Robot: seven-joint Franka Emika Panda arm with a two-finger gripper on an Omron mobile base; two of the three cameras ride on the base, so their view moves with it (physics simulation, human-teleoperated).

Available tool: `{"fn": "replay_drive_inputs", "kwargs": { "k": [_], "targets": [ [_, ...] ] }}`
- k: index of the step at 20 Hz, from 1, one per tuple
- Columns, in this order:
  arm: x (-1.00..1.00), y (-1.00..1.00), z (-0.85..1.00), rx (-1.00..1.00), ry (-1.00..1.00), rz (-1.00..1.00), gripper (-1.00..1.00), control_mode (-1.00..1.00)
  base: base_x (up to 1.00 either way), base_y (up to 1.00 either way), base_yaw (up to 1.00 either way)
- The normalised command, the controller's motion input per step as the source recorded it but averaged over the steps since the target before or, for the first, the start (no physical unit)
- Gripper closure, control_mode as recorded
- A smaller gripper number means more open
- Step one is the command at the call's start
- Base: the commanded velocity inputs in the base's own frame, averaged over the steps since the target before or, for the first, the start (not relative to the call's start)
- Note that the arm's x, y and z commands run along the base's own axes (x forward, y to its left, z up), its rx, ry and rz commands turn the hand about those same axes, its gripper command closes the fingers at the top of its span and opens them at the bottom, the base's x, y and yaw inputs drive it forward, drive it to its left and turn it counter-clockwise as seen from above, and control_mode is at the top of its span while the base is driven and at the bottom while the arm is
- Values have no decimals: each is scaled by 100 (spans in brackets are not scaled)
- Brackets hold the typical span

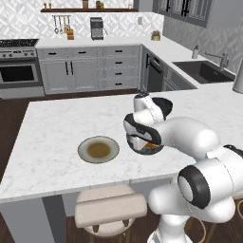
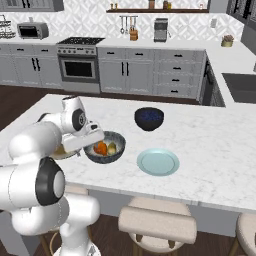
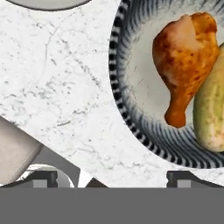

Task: Pick the chicken drumstick and cucumber from their plates and place them in the bowl. Then put the bowl in the fridge.

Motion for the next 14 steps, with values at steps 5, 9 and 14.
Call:
{"fn": "replay_drive_inputs", "kwargs": {
  "k": [5,9,14],
  "targets": [
    [32,20,-43,-2,6,21,-100,-100,0,0,0],
    [39,5,-29,0,0,13,-100,-100,0,0,0],
    [24,0,-28,0,0,8,-100,-100,0,0,0]
  ]
}}
